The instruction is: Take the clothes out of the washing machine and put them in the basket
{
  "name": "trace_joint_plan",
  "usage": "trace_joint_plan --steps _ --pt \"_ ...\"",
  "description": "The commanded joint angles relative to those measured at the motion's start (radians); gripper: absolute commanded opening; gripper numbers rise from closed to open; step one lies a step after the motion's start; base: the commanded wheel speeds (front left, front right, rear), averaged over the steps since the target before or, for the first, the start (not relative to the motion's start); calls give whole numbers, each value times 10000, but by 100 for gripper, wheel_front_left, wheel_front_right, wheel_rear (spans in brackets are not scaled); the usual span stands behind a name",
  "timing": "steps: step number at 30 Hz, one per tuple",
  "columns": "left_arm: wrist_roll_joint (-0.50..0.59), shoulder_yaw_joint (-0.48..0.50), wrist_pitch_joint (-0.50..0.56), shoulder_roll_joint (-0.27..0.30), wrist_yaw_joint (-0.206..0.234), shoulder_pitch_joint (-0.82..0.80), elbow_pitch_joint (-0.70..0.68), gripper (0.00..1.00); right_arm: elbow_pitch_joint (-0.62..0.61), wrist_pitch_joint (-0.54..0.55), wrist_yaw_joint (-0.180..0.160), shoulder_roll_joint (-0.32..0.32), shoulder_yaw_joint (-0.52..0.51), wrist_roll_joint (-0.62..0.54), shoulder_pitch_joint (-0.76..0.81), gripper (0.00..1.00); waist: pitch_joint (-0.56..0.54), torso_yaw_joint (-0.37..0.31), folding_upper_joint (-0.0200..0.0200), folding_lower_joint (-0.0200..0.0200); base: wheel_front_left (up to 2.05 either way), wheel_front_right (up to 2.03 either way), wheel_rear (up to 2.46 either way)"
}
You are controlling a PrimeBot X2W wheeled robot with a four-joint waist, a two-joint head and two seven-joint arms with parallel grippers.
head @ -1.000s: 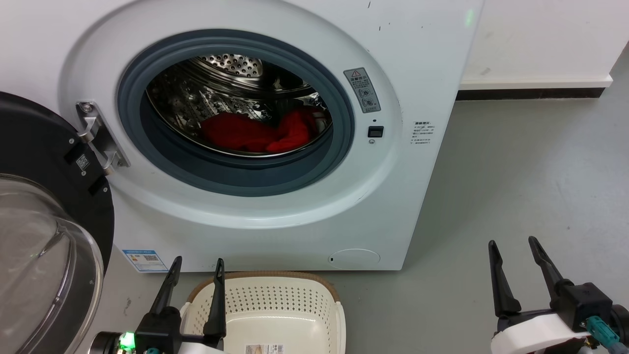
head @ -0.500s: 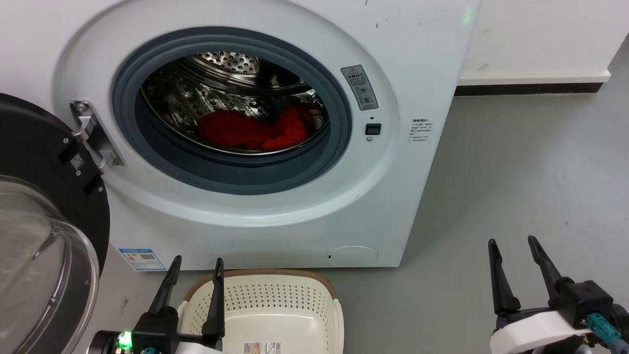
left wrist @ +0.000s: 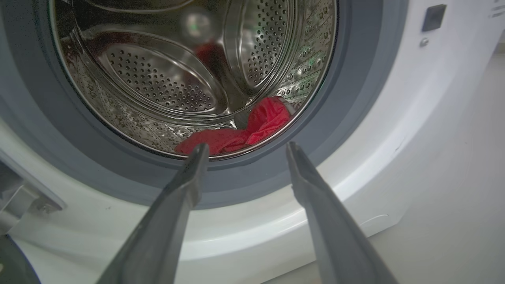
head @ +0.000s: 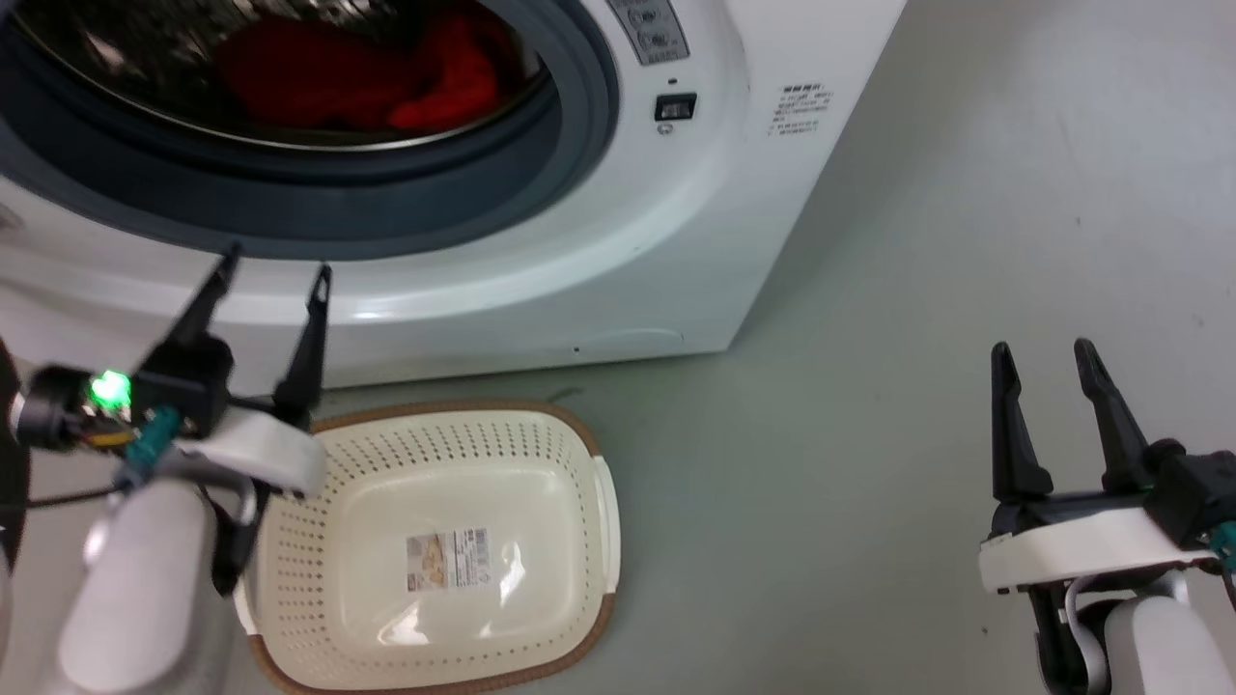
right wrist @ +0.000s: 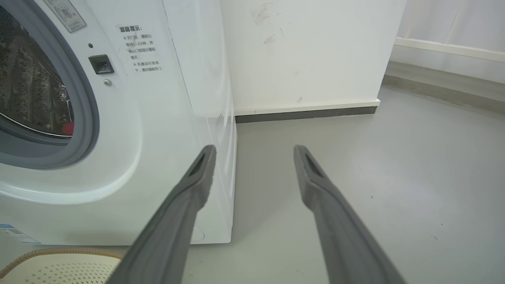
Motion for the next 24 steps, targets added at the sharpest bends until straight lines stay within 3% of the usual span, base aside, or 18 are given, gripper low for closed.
trace_joint_plan --steps 1,5,12,18,24 --pt "-51 -86 -15 292 -6 -606 180 100 -99 -25 -7 15 31 92 -275 100 1449 -726 0 -1 0 0 0" --pt "-676 -876 674 1313 -21 -2920 808 100 -183 -23 -7 14 31 354 -618 100 2461 -1000 0 -1 0 0 0" --pt "-1644 -2865 3317 3054 -16 -7157 1988 100 -379 -25 -7 18 375 750 -1194 100 3860 -1459 0 -1 0 0 0" --pt "-2380 -4653 5533 3863 -15 -10442 3001 100 -614 -25 -7 15 834 799 -1518 100 4723 -1834 0 -1 0 0 0" --pt "-3371 -5996 7520 4219 -17 -12855 3965 100 -793 -25 -7 14 1118 1037 -1658 100 5343 -2267 0 -1 0 0 0"
